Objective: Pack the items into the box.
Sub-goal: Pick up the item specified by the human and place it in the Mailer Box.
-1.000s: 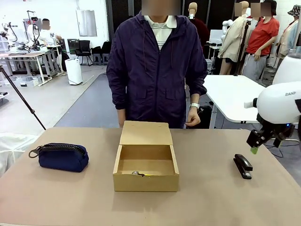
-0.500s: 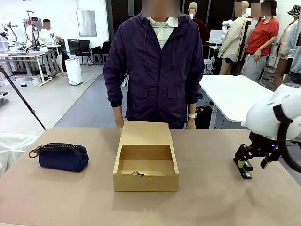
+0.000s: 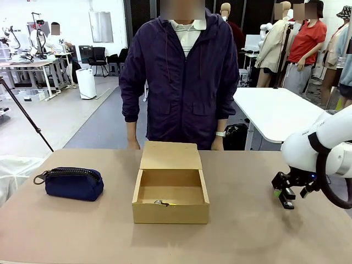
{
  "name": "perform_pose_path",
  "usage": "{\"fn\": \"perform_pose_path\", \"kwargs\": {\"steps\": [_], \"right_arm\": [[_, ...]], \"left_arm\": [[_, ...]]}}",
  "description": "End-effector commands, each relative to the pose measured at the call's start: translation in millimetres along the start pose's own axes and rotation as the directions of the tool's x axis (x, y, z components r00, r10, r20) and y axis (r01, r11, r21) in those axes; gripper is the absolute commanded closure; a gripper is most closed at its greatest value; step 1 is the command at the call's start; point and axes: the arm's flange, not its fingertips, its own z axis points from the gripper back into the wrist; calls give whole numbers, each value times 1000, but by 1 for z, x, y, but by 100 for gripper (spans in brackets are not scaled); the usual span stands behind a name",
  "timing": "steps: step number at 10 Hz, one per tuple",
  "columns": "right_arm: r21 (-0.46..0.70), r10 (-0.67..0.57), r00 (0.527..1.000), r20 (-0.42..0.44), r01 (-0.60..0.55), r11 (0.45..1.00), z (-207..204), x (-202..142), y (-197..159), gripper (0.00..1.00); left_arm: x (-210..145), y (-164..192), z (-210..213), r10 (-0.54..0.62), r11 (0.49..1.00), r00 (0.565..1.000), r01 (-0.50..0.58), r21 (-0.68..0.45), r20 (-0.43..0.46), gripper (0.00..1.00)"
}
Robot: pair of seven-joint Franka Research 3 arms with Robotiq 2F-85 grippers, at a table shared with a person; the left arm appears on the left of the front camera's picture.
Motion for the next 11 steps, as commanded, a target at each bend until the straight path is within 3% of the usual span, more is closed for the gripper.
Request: {"fn": "perform_pose_path", "kwargs": {"steps": [1,4,5,6,7,11], "right_arm": [[16,-21,999,37,20,1000,-6,11,2,0],[9,2,999,41,-3,1000,-8,15,5,0],[-15,8,999,38,-7,1000,-8,15,6,22],[-3,4,1000,22,-4,1000,-9,16,7,79],[-7,7,1000,23,-7,1000,-8,16,7,100],[-1,15,1000,11,-15,1000,-7,14,6,100]], "left_arm": [[0,-1,0,-8,1000,1000,8,-22,7,0],[0,-1,0,-8,1000,1000,8,-22,7,0],[0,-1,0,-8,1000,1000,8,-22,7,0],[0,-1,0,-8,1000,1000,8,-22,7,0],[0,-1,0,-8,1000,1000,8,-22,7,0],[0,-1,0,-8,1000,1000,8,-22,7,0]]}}
